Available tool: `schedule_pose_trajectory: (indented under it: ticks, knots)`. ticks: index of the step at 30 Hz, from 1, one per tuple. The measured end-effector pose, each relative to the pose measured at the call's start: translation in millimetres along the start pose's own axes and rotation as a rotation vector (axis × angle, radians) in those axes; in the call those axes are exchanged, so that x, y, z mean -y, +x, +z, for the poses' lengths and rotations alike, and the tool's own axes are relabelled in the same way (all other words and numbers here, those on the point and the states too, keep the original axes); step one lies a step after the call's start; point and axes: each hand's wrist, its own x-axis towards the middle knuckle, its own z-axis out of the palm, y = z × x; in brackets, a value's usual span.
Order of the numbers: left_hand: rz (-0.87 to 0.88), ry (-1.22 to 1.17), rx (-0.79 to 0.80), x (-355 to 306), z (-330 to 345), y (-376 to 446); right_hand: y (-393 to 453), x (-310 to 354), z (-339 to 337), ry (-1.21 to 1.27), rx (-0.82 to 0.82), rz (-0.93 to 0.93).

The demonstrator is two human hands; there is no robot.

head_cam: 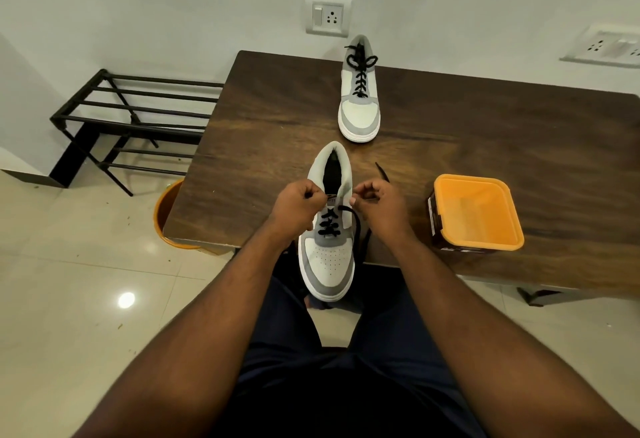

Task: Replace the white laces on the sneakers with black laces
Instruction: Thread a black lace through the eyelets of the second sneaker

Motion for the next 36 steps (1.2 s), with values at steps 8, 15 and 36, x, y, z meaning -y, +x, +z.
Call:
schedule_pose_trajectory:
  ticks: [8,15,36]
  knots:
    - [0.062,0.008,-0.166,8.7,14.2,4.5,2.3,1.3,29.3,-0.099,-0.047,0.025]
    - [0.119,0.26,-0.115,5.9,19.1,16.4,1.3,-13.5,27.2,0.202,0.014,0.184]
    - [0.086,0.186,-0.02,9.4,32.7,22.2,3.6,-5.5,6.5,0.34,0.176,0.28]
